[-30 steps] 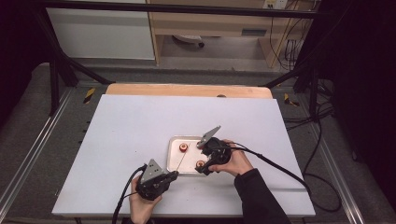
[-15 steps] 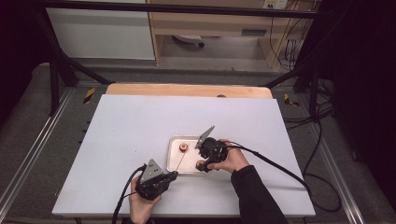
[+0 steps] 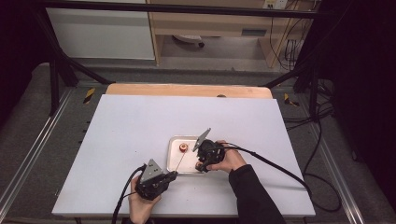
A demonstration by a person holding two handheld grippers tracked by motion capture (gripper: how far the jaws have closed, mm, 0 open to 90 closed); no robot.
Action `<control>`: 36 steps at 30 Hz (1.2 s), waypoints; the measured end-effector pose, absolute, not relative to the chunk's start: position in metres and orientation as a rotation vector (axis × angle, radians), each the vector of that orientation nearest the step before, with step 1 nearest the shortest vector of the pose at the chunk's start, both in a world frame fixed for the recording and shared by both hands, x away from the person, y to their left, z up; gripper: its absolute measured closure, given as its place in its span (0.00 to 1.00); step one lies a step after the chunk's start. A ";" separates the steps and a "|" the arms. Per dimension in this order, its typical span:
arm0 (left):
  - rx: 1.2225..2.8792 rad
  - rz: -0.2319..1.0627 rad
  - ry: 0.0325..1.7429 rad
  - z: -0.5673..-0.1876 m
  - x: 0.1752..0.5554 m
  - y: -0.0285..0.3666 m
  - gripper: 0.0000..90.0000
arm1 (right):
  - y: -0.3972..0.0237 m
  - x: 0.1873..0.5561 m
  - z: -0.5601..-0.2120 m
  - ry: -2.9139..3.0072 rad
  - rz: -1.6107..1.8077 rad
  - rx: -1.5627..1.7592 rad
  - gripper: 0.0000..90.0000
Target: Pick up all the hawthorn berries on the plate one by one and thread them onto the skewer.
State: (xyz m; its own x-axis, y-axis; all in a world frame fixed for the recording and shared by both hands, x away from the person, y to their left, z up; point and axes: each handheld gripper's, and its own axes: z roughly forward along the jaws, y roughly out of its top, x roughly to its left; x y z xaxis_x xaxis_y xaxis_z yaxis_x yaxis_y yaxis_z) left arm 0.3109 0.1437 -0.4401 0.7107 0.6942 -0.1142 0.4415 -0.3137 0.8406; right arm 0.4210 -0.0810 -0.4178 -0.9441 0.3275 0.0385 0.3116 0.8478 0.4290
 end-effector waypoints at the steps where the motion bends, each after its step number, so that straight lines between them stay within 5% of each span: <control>1: 1.963 0.332 0.872 -0.440 0.311 0.144 0.98 | -0.081 0.421 -0.418 2.987 0.681 0.511 0.66; 18: 1.954 0.330 0.866 -0.440 0.310 0.142 0.98 | -0.084 0.422 -0.412 2.953 0.706 0.591 0.67; 36: 1.893 0.331 0.873 -0.436 0.310 0.133 0.98 | -0.136 0.414 -0.367 2.541 1.393 1.198 0.67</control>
State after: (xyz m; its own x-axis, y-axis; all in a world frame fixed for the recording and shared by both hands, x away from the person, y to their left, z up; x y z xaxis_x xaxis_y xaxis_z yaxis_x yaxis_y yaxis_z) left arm 0.3104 0.1334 -0.4359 0.7038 0.6962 -0.1415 0.4267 -0.2549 0.8677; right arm 0.4136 -0.1361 -0.3668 -0.7081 0.6218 0.3346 0.6166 0.3136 0.7221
